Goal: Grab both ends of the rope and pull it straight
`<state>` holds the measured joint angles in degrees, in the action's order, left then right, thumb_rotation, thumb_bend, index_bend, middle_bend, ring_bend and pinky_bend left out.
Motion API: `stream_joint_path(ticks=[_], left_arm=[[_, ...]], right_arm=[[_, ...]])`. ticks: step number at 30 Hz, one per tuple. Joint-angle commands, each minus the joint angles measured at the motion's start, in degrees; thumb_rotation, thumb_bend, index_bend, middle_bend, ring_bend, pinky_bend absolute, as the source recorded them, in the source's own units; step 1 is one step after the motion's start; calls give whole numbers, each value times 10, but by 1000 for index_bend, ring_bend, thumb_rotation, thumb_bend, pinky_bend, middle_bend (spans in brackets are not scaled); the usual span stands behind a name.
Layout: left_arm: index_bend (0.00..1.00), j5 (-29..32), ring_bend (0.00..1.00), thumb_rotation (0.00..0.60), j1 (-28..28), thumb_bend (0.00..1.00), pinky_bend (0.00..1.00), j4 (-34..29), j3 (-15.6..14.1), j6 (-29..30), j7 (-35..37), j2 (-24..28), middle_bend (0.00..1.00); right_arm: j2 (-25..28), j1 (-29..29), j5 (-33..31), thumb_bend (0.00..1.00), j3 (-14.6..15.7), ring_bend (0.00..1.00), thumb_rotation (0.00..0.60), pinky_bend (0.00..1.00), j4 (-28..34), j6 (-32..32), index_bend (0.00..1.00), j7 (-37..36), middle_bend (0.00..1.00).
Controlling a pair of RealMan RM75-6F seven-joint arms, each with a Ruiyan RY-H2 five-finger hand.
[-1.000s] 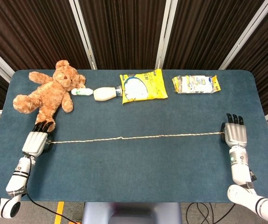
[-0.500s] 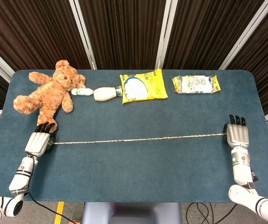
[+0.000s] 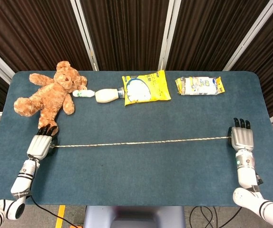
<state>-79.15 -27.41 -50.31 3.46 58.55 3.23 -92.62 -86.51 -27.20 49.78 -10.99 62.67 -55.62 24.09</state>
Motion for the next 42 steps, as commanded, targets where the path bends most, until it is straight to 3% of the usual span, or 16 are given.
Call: stream_joint_path(ticks=[1, 6, 12, 15, 21, 25, 29, 33, 37, 42], left_arm=[[609, -2, 0, 600, -1, 428, 112, 1, -2, -2, 0, -2, 101], [478, -5, 0, 600, -2, 428, 111, 5, -4, -4, -2, -7, 98], [115, -7, 0, 600, -2, 427, 110, 5, -5, -4, -1, -8, 96], [15, -9, 0, 600, -1, 426, 109, 1, -6, -3, 1, -5, 91], [0, -17, 0, 600, 4, 415, 110, -28, -6, 15, 15, 16, 55], [0, -23, 0, 600, 12, 414, 109, -65, -9, 29, 22, 47, 28], [0, -30, 0, 600, 27, 414, 109, -113, -9, 60, 37, 87, 1], [0, -53, 0, 600, 44, 407, 108, -172, -11, 112, 47, 133, 0], [0, -88, 0, 600, 78, 405, 102, -242, -26, 186, 48, 180, 0], [0, -121, 0, 600, 145, 406, 84, -294, -64, 274, 48, 219, 0]], right_arm=[[-2, 0, 2, 560, 1, 0, 600, 0, -3, 2, 739, 0, 169], [-3, 0, 2, 559, 2, 0, 600, 0, -7, 9, 594, -1, 168], [4, -1, -16, 559, 3, 0, 600, 0, -3, 26, 175, 16, 97], [7, -2, -20, 559, 5, 0, 600, 0, -3, 32, 29, 21, 53], [19, -1, -22, 555, 7, 0, 600, 0, 8, 35, 0, 23, 7], [37, 1, -26, 497, 11, 0, 600, 0, 28, 40, 0, 27, 0], [63, 16, 12, 465, 16, 0, 600, 0, 74, 7, 0, 2, 0], [97, 56, 114, 464, 37, 0, 600, 0, 144, -87, 0, -49, 0], [131, 118, 256, 464, 85, 0, 600, 0, 208, -220, 0, -111, 0], [149, 193, 376, 464, 140, 0, 600, 0, 227, -359, 0, -166, 0]])
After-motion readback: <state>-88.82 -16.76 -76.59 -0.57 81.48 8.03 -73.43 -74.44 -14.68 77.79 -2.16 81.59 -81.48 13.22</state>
